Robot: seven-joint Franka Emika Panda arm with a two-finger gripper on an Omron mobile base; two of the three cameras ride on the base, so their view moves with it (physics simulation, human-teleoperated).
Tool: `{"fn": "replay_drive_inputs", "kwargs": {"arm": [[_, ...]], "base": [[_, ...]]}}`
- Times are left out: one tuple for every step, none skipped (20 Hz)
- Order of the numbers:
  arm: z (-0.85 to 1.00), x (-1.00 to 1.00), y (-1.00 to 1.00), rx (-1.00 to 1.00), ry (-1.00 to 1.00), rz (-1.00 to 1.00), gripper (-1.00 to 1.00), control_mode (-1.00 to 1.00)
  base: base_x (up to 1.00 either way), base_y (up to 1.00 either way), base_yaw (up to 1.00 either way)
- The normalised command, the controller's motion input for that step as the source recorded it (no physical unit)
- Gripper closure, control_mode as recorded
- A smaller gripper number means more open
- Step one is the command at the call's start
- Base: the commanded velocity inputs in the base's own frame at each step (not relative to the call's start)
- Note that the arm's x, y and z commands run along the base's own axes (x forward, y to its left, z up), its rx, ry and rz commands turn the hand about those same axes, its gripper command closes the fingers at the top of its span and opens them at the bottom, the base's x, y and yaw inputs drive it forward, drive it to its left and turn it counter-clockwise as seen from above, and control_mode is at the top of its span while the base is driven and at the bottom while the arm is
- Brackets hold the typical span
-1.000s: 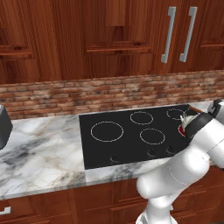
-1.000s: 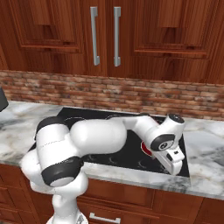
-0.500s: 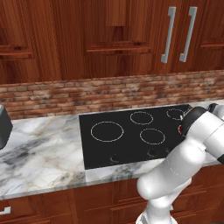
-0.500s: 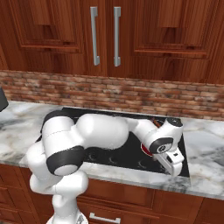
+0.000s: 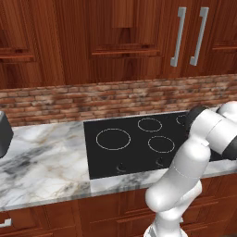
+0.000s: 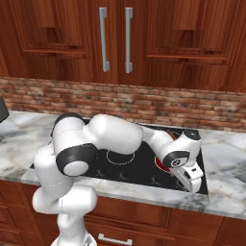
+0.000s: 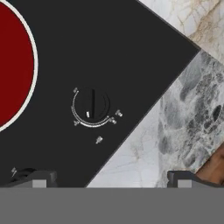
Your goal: Lower the heat of the kettle.
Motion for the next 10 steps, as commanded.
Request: {"fn": "replay_drive_inputs", "kwargs": {"arm": [[-0.17, 0.06, -0.03, 0.00, 0.00, 0.00, -1.00, -1.00], [-0.16, 0.09, 0.00, 0.00, 0.00, 0.00, -1.00, -1.00], [-0.14, 0.03, 0.00, 0.00, 0.00, 0.00, -1.00, -1.00], [-0.11, 0.02, 0.00, 0.00, 0.00, 0.00, -1.00, -1.00], [-0.09, 0.06, 0.00, 0.00, 0.00, 0.00, -1.00, -1.00], [-0.07, 0.05, 0.00, 0.00, 0.00, 0.00, -1.00, -1.00], [-0.05, 0.06, 0.00, 0.00, 0.00, 0.00, -1.00, -1.00], [-0.03, 0.08, 0.00, 0.00, 0.00, 0.00, -1.00, -1.00], [-0.03, 0.09, 0.00, 0.00, 0.00, 0.00, -1.00, -1.00], [-0.01, 0.08, 0.00, 0.00, 0.00, 0.00, -1.00, -1.00]], "base": [[0.00, 0.00, 0.00], [0.00, 0.00, 0.00], [0.00, 0.00, 0.00], [0.00, 0.00, 0.00], [0.00, 0.00, 0.00], [0.00, 0.00, 0.00], [0.00, 0.00, 0.00], [0.00, 0.00, 0.00], [0.00, 0.00, 0.00], [0.00, 0.00, 0.00]]}}
